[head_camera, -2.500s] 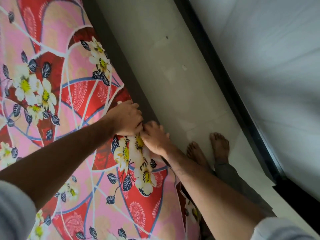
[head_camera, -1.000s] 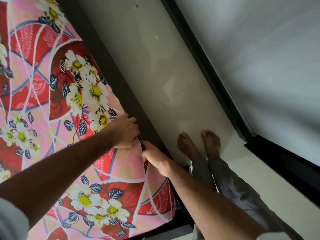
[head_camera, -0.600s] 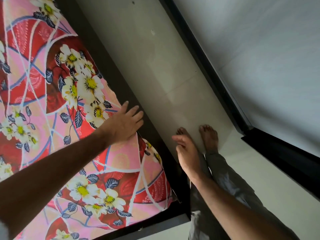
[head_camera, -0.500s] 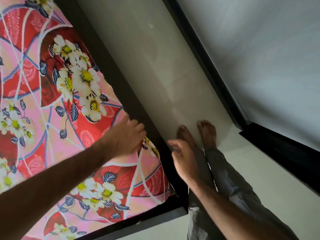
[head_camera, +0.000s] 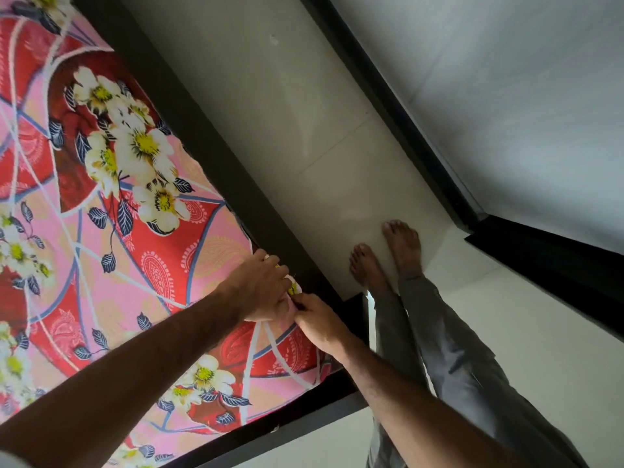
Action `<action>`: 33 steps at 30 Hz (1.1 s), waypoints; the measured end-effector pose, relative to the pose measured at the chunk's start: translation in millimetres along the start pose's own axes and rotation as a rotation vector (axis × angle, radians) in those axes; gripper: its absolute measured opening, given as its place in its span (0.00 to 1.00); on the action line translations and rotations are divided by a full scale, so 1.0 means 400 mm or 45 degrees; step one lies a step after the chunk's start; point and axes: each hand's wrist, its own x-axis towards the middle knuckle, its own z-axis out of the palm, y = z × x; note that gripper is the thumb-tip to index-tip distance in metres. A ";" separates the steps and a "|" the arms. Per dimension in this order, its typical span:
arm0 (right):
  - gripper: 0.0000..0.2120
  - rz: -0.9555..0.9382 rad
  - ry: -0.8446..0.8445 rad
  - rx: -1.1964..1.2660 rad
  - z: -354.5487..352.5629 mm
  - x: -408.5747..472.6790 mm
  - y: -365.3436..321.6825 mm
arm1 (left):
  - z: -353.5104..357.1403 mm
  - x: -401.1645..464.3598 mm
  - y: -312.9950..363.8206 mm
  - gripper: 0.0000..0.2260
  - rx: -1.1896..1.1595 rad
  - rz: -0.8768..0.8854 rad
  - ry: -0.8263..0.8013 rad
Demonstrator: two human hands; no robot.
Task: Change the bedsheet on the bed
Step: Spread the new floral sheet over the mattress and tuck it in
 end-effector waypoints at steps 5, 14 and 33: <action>0.24 0.081 -0.108 0.249 -0.021 -0.071 -0.083 | 0.018 0.008 0.012 0.24 -0.003 0.025 -0.111; 0.22 0.030 -0.171 -0.238 -0.030 -0.037 -0.112 | 0.007 0.033 0.031 0.24 -0.026 -0.019 -0.182; 0.17 -0.169 0.621 0.229 -0.089 -0.122 0.097 | 0.027 0.020 0.065 0.20 0.038 -0.063 0.387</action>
